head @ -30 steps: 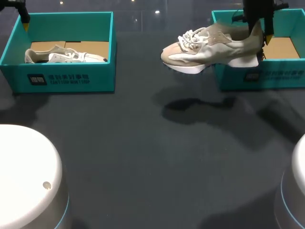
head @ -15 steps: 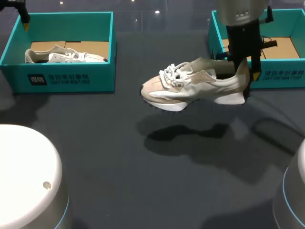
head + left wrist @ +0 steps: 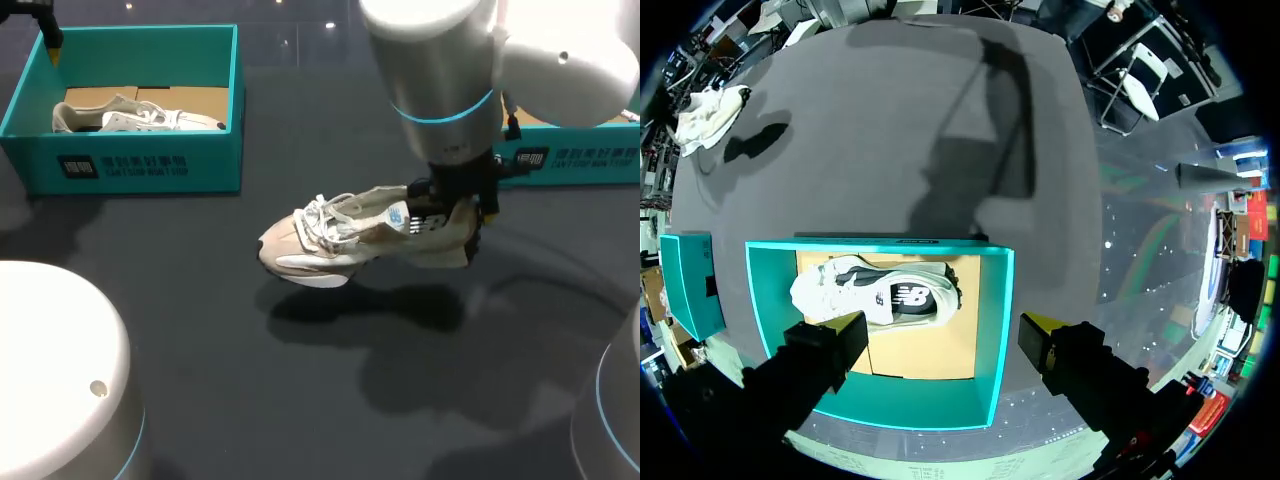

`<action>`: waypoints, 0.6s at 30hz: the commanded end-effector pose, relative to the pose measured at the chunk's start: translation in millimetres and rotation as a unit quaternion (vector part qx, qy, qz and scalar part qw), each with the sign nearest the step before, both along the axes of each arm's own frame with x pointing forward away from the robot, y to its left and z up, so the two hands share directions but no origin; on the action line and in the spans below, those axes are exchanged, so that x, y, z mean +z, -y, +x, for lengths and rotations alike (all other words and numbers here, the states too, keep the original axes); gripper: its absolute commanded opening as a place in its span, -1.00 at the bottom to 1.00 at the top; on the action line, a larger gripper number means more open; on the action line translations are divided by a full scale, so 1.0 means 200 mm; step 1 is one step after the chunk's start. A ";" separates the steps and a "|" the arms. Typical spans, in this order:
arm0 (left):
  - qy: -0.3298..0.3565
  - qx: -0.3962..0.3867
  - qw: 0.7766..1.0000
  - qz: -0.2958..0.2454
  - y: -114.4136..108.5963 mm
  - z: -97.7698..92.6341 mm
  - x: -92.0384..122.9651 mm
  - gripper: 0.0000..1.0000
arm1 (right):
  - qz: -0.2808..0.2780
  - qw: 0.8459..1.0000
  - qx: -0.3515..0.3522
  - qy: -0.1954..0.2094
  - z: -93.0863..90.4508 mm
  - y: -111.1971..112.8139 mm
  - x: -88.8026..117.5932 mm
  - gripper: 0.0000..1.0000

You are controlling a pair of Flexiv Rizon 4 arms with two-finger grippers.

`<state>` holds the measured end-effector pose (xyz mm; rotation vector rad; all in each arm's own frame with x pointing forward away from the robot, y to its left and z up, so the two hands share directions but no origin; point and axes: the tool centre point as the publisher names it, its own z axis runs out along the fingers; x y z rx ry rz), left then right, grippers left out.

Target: Take the shoe out of the shoebox, open the shoe tongue, remove and reinsert the insole, then place the shoe into the shoebox

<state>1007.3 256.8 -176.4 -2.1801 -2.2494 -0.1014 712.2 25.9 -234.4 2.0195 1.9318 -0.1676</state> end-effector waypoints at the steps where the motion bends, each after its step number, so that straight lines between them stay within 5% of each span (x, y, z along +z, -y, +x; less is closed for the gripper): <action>1: 0.000 0.000 1.000 0.001 0.00 0.00 0.00 1.00 | 0.011 0.999 -0.027 -0.024 0.05 -0.06 -0.07 -1.00; 14: 0.000 0.000 1.000 0.001 0.00 0.00 0.00 1.00 | -0.002 0.999 -0.034 -0.026 0.05 -0.07 -0.07 -1.00; 18: 0.000 0.000 1.000 0.001 0.00 0.00 0.00 1.00 | -0.051 0.997 -0.038 -0.051 0.05 -0.17 -0.20 -1.00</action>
